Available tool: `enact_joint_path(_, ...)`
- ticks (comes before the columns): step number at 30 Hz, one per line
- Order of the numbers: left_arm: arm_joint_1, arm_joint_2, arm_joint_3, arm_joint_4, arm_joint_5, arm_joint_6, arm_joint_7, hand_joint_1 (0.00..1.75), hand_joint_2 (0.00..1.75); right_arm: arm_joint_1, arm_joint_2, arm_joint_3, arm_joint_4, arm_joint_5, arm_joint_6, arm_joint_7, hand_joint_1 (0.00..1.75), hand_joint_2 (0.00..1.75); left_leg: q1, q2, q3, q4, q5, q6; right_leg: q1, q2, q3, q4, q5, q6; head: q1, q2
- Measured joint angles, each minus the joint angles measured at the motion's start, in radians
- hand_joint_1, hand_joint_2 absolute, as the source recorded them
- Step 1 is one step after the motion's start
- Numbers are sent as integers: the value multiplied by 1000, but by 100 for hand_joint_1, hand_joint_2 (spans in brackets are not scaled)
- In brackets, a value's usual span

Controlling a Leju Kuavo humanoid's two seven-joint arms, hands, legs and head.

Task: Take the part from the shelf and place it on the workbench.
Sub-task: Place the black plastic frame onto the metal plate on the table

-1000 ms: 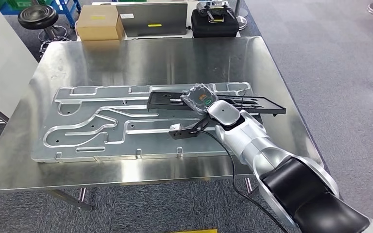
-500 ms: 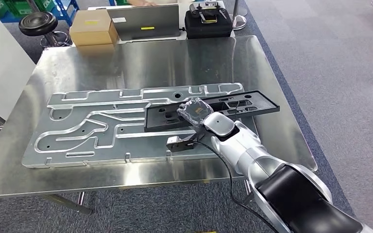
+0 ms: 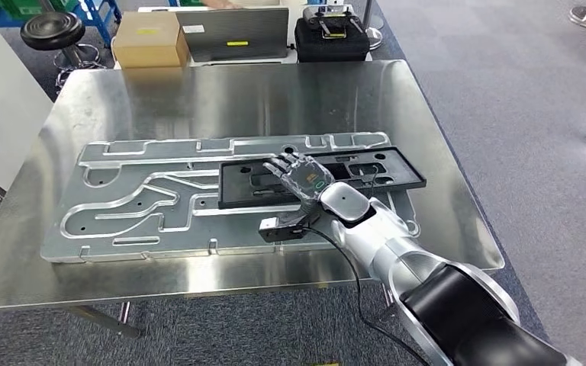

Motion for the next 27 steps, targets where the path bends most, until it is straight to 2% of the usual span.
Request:
enact_joint_path(2,-2,0,-1,0,0,-1,4,0,0,6,0,-19,-5,-37,-48,-31,0,0,0,0,0,0,-1,3,-1,-1,-58,122,-47,5,0,0)
enact_joint_path(3,-3,0,-1,0,0,-2,6,0,0,9,0,-32,-9,-58,-69,-50,0,0,-1,-1,0,0,-1,4,-1,-2,-71,147,-47,6,0,0)
enact_joint_path(4,-4,0,-2,0,0,-2,8,0,0,11,0,-47,-15,-79,-87,-69,0,0,-1,-2,1,1,-2,3,-2,-2,-67,134,-29,5,0,0)
enact_joint_path(6,-7,-1,-4,0,0,-3,14,0,0,9,1,-79,-33,-122,-125,-112,0,0,-1,-4,2,1,-3,1,-1,-3,-12,15,39,-3,0,0)
enact_joint_path(8,-11,-2,-7,0,0,-4,21,0,0,6,2,-114,-63,-176,-174,-175,0,0,-5,-5,1,4,-5,-6,3,-3,40,-99,80,-13,0,0)
enact_joint_path(9,-13,-3,-8,0,0,-4,24,0,0,6,3,-131,-82,-203,-198,-207,0,0,-7,-5,0,4,-6,-10,6,-3,51,-123,83,-17,0,0)
enact_joint_path(12,-16,-4,-10,0,0,-10,25,0,0,19,0,-172,-164,-253,-231,-257,0,0,-7,-4,1,5,-10,-26,5,-2,57,-137,83,-30,0,0)
enact_joint_path(14,-16,-5,-10,0,0,-16,22,0,0,43,-14,-192,-243,-272,-240,-268,0,0,-5,-3,-19,56,-44,-35,-1,-4,65,-147,87,-41,0,0)
enact_joint_path(16,-13,-4,-8,0,0,-19,17,0,0,84,-41,-209,-333,-278,-256,-265,0,0,-3,-3,-75,177,-103,-43,-2,-8,68,-149,86,-47,0,0)
enact_joint_path(17,-9,-4,-4,0,0,-21,14,0,0,113,-61,-218,-383,-277,-267,-260,0,0,-2,-3,-105,237,-125,-46,-2,-9,69,-149,85,-47,0,0)
enact_joint_path(18,-4,-4,0,0,0,-22,10,0,0,147,-84,-231,-437,-272,-277,-253,0,0,0,-3,-123,272,-130,-49,-2,-11,70,-148,84,-46,0,0)
enact_joint_path(19,2,-4,6,0,0,-23,5,0,0,186,-110,-249,-500,-264,-284,-245,0,0,3,-2,-123,269,-117,-51,-2,-11,71,-147,81,-44,0,0)
enact_joint_path(20,8,-3,14,0,0,-23,-1,0,0,225,-137,-273,-565,-253,-288,-237,0,0,6,-2,-106,230,-88,-53,-4,-11,72,-144,78,-41,0,0)
enact_joint_path(21,14,-3,23,0,0,-25,-7,0,0,261,-161,-301,-631,-238,-290,-229,0,0,9,-2,-75,165,-52,-55,-6,-10,74,-140,74,-36,0,0)
enact_joint_path(22,19,-3,31,0,0,-28,-12,0,0,298,-184,-333,-699,-225,-292,-224,0,0,10,-3,-42,101,-29,-55,-5,-10,73,-135,69,-29,0,0)
enact_joint_path(23,22,-3,39,0,0,-34,-18,0,0,338,-207,-369,-766,-215,-294,-222,0,0,10,-4,-18,55,-16,-50,-5,-9,72,-131,64,-23,0,0)
enact_joint_path(24,25,-4,47,0,0,-41,-26,0,0,390,-230,-414,-842,-210,-295,-226,0,0,9,-7,-4,29,-15,-43,-2,-10,73,-128,61,-16,0,0)
enact_joint_path(27,36,-7,74,0,0,-59,-45,0,0,611,-291,-606,-1098,-258,-297,-276,0,0,8,-20,4,19,-22,-16,-1,-20,86,-132,52,3,0,0)
